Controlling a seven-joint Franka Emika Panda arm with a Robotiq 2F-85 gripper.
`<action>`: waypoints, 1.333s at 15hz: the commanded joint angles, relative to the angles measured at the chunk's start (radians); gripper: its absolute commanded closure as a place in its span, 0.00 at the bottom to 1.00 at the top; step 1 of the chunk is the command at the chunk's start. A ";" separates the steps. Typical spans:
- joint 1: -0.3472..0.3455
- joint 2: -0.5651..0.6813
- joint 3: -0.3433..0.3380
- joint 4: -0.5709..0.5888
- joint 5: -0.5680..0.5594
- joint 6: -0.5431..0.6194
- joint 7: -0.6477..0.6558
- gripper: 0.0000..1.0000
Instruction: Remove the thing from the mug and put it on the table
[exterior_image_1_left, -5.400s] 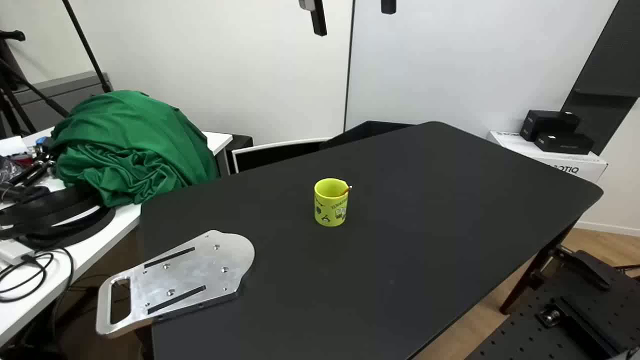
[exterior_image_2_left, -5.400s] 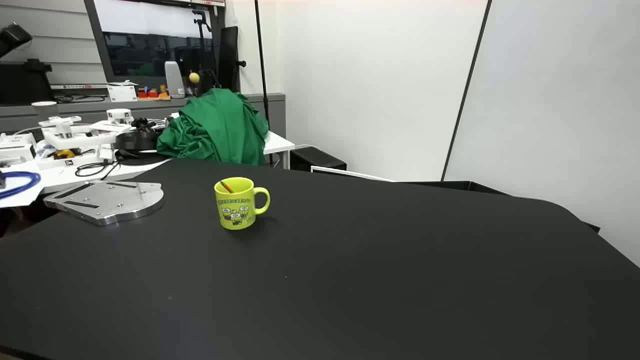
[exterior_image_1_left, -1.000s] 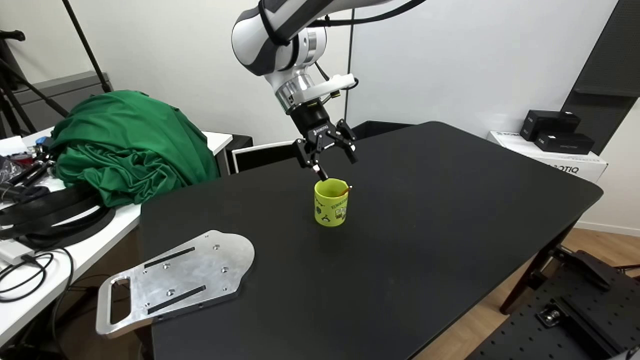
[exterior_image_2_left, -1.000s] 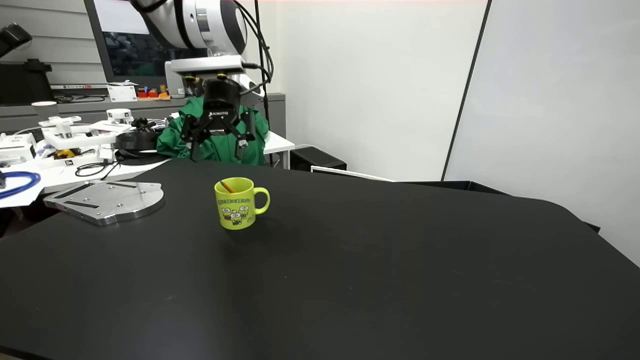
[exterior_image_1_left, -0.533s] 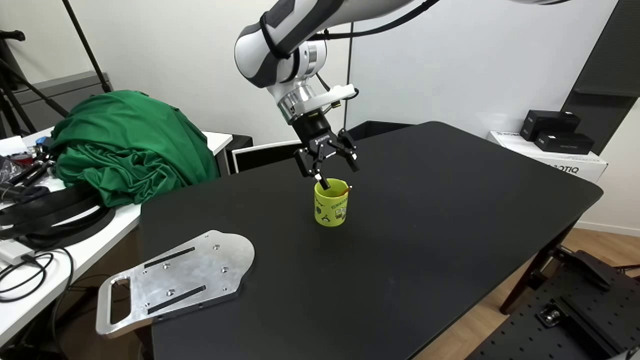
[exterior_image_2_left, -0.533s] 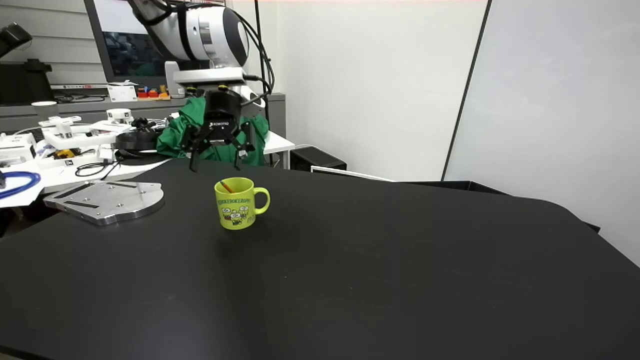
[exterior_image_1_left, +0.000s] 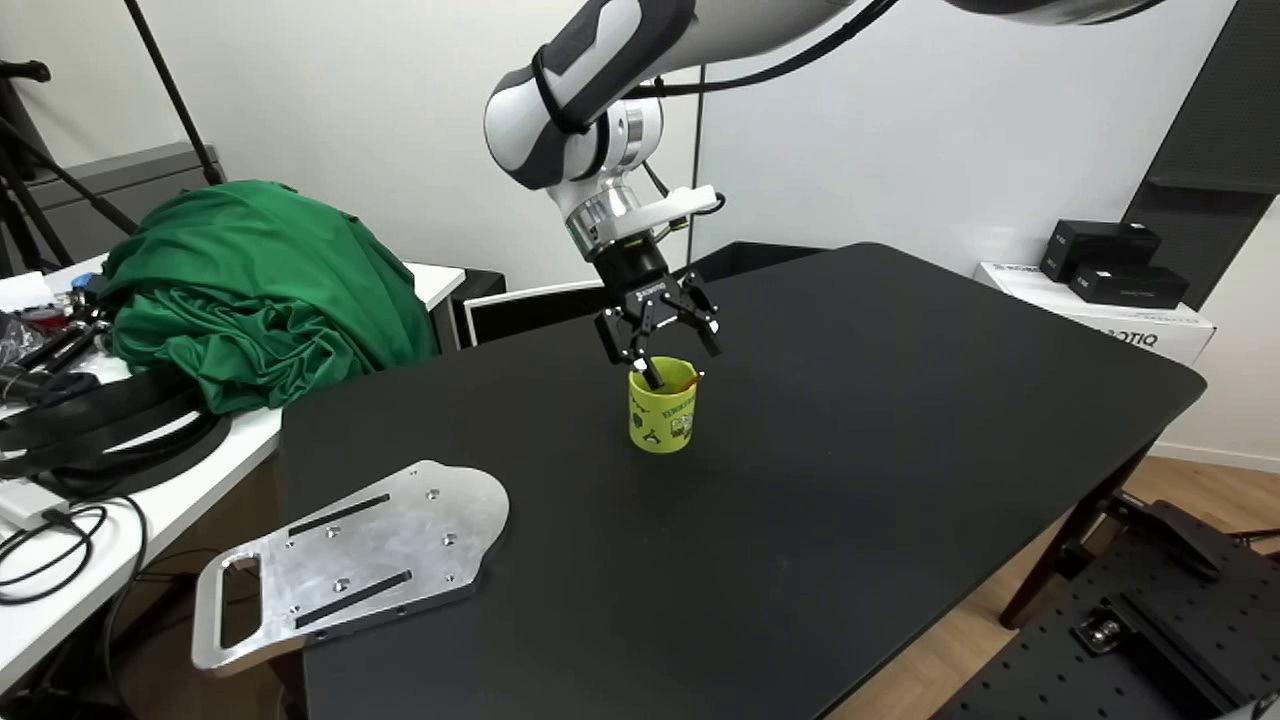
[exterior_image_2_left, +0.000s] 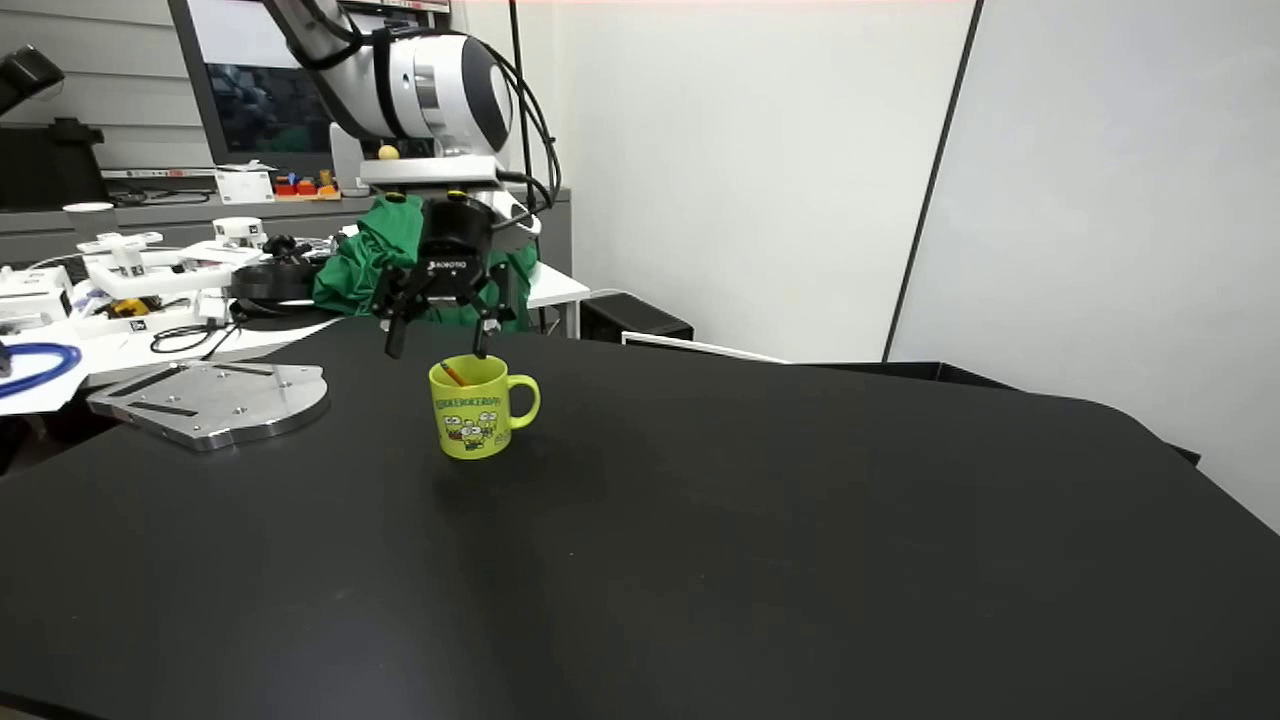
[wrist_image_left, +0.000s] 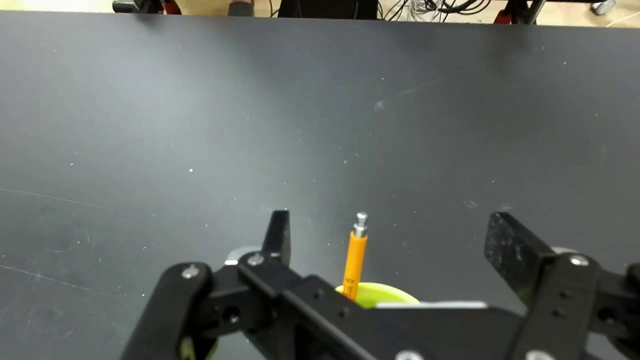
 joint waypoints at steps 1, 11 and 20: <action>-0.011 0.016 -0.007 0.023 0.025 -0.006 0.016 0.00; -0.031 0.020 -0.016 0.010 0.049 0.000 0.018 0.00; -0.048 0.027 -0.019 -0.005 0.073 0.004 0.020 0.25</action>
